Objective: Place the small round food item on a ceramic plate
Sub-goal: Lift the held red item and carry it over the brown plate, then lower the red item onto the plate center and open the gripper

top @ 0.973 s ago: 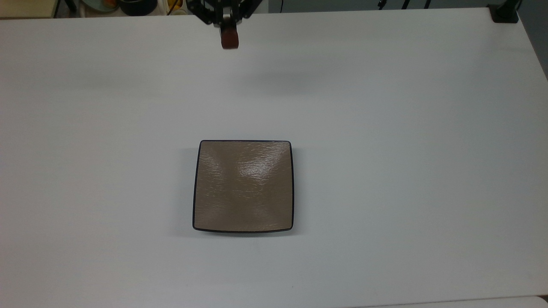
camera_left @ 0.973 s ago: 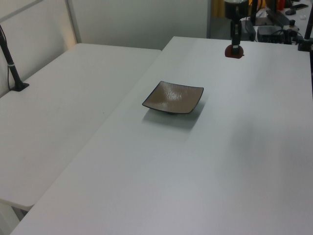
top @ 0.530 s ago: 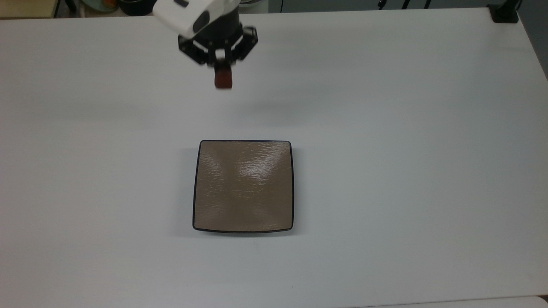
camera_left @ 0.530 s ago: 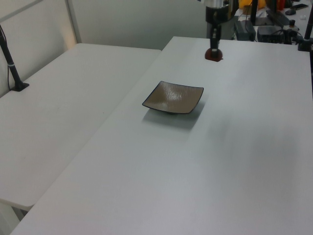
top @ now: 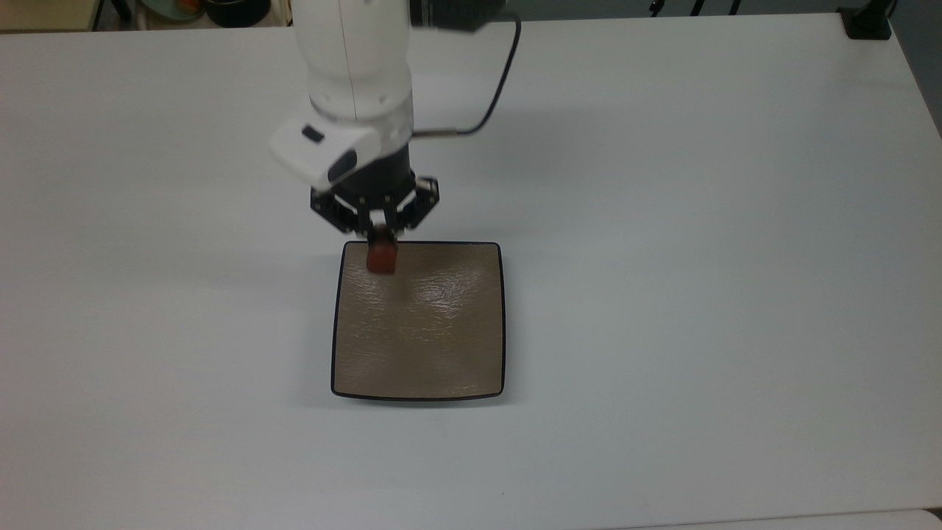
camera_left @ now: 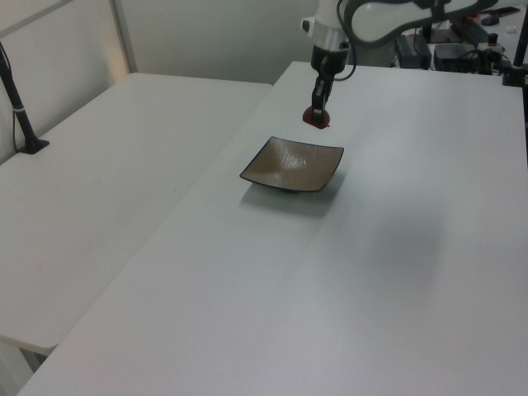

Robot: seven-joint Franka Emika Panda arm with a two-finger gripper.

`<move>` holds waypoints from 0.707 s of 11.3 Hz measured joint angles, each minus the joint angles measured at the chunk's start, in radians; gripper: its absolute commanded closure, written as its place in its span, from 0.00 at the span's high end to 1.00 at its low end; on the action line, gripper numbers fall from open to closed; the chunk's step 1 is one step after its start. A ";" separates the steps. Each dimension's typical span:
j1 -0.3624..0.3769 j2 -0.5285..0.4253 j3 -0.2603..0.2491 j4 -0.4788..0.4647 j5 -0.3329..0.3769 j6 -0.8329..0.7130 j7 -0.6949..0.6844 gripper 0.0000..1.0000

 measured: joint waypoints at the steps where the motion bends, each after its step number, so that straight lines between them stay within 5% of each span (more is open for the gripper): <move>1: 0.000 0.033 0.001 0.001 0.003 0.054 0.016 0.18; 8: 0.006 0.184 0.027 0.002 0.005 0.244 0.092 0.19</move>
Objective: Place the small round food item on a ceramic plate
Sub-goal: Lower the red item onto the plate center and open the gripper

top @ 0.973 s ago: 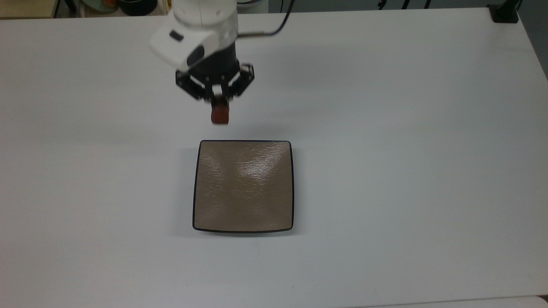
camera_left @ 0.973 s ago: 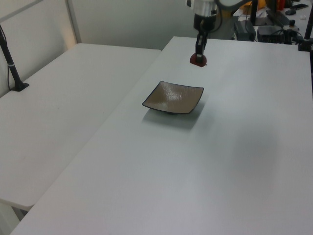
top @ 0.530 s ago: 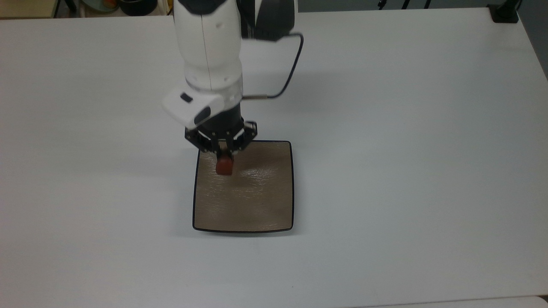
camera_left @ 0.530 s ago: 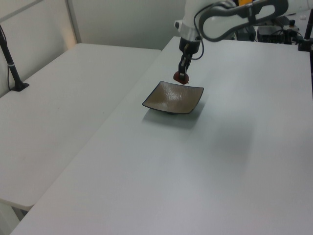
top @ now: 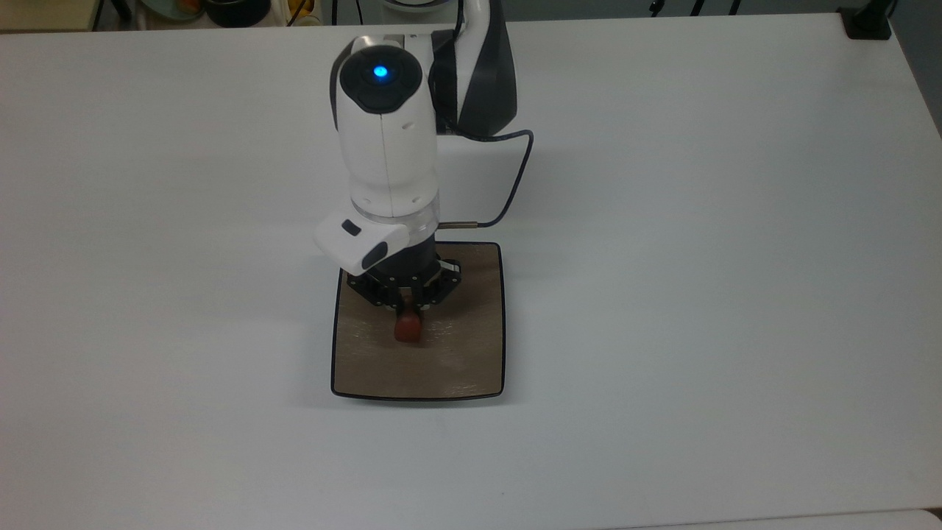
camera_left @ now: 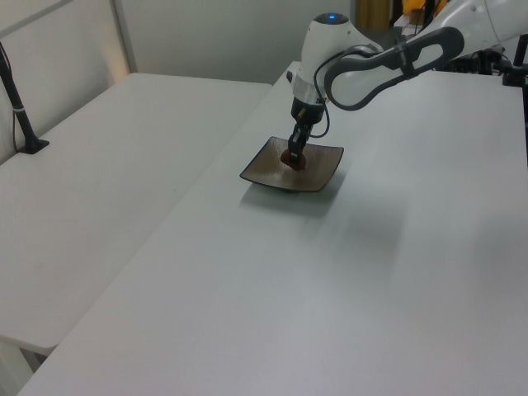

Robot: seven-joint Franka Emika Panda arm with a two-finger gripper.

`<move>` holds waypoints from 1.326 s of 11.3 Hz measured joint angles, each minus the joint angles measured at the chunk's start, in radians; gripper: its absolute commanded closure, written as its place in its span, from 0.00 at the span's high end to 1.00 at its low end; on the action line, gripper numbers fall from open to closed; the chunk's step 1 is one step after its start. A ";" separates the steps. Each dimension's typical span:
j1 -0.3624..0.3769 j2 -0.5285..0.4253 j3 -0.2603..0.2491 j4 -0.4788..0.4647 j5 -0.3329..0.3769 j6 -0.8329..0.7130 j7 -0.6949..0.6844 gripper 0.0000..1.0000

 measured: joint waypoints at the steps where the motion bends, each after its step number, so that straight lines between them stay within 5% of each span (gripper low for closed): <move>1: 0.001 0.009 0.010 0.000 0.000 0.000 0.003 0.20; 4: 0.005 0.024 0.019 0.001 0.000 0.010 0.020 0.34; 8: 0.006 0.045 0.020 0.000 0.000 0.084 0.034 0.64; 9: 0.006 0.047 0.020 0.000 0.000 0.084 0.034 0.73; 10: 0.006 0.049 0.020 0.000 0.000 0.084 0.034 0.93; 11: 0.006 0.050 0.020 0.000 0.000 0.084 0.034 1.00; 15: 0.008 0.046 0.020 0.011 0.000 0.085 0.034 1.00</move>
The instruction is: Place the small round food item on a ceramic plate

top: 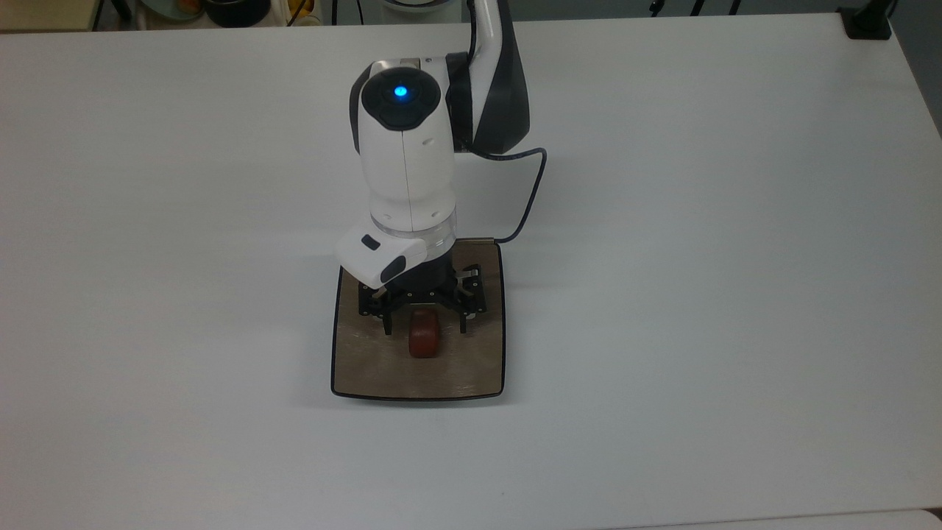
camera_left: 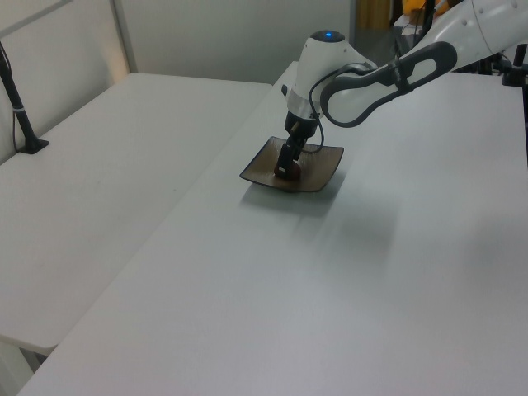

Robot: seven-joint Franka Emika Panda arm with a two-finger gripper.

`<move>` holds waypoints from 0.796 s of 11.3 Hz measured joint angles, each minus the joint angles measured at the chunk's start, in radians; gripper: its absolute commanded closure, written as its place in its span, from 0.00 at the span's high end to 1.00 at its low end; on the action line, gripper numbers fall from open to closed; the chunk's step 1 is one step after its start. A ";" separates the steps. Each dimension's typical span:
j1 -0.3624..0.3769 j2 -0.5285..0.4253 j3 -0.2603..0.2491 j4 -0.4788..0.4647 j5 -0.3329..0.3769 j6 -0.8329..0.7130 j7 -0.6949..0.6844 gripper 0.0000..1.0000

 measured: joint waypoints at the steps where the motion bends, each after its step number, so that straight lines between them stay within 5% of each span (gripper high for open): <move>1: 0.001 -0.012 0.000 0.004 0.000 0.000 0.000 1.00; 4: 0.009 -0.113 0.002 0.003 0.000 -0.089 0.000 1.00; 9: 0.008 -0.428 0.000 0.003 0.000 -0.561 0.007 1.00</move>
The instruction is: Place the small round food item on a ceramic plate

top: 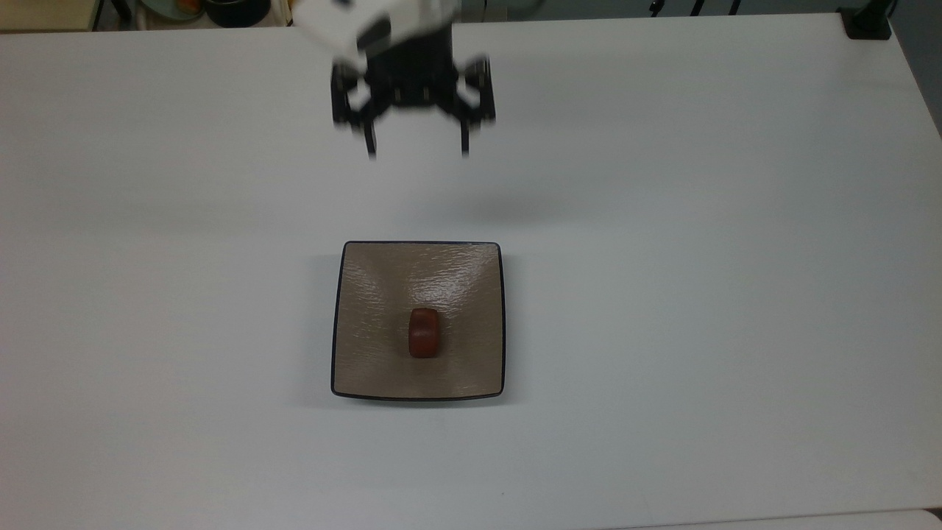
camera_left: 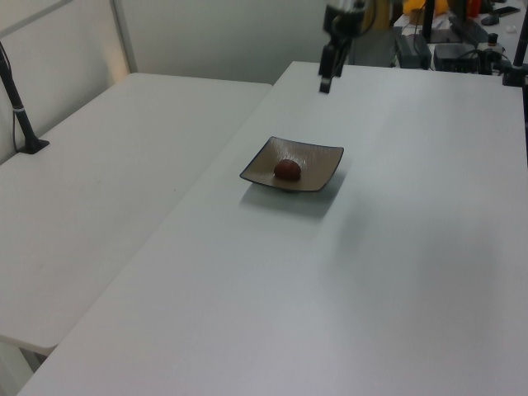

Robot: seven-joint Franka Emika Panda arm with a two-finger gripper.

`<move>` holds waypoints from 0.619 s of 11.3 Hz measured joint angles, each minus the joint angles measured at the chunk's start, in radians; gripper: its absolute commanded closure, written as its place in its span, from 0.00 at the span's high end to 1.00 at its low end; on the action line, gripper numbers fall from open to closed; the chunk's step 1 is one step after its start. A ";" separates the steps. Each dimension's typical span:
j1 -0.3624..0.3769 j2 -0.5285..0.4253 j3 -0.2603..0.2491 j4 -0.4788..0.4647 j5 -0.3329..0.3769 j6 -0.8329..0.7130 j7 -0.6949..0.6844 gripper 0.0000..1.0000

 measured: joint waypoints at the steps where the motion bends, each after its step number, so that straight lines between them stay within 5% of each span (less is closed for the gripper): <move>1: 0.000 -0.054 0.000 -0.001 0.000 -0.072 0.019 1.00; 7: -0.001 -0.284 -0.002 -0.138 0.001 -0.265 0.057 1.00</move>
